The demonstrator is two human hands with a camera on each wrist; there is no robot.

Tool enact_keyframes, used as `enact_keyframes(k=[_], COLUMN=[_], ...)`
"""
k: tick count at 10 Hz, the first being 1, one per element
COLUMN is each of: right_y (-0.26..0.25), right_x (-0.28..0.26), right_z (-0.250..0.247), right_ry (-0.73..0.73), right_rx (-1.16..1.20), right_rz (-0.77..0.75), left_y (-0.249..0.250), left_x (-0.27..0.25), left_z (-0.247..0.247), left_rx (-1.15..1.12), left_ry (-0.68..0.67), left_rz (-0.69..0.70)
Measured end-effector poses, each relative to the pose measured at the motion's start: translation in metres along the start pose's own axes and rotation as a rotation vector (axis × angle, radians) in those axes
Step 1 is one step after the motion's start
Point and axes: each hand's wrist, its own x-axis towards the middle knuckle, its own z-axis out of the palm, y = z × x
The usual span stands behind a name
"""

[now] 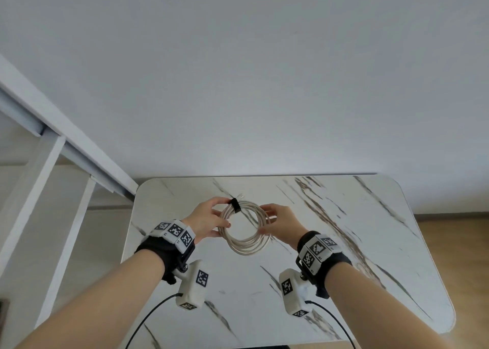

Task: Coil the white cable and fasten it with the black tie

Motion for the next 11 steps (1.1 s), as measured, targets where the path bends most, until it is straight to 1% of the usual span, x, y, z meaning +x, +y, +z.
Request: enact_keyframes(k=[1, 3, 5, 7, 9, 10, 11], right_y=[0.012, 0.023, 0.028, 0.03, 0.028, 0.024, 0.016], right_x=[0.011, 0.021, 0.029, 0.029, 0.023, 0.021, 0.015], right_z=[0.01, 0.017, 0.024, 0.032, 0.034, 0.033, 0.029], right_ry=[-0.008, -0.005, 0.015, 0.028, 0.021, 0.024, 0.033], right_rx=[-0.017, -0.038, -0.097, -0.129, -0.154, -0.183, -0.244], right_rz=[0.043, 0.081, 0.097, 0.09, 0.118, 0.105, 0.1], left_y=[-0.019, -0.041, -0.052, -0.057, -0.045, -0.043, -0.038], left_x=[0.017, 0.044, 0.062, 0.072, 0.061, 0.057, 0.049], left_z=[-0.003, -0.003, -0.004, -0.001, 0.002, 0.003, 0.003], left_rx=[-0.011, 0.024, 0.1, 0.165, 0.396, 0.504, 0.629], left_ry=[0.005, 0.038, 0.035, 0.045, 0.013, 0.028, 0.076], left_rz=[-0.051, -0.086, -0.087, -0.053, 0.041, 0.071, 0.07])
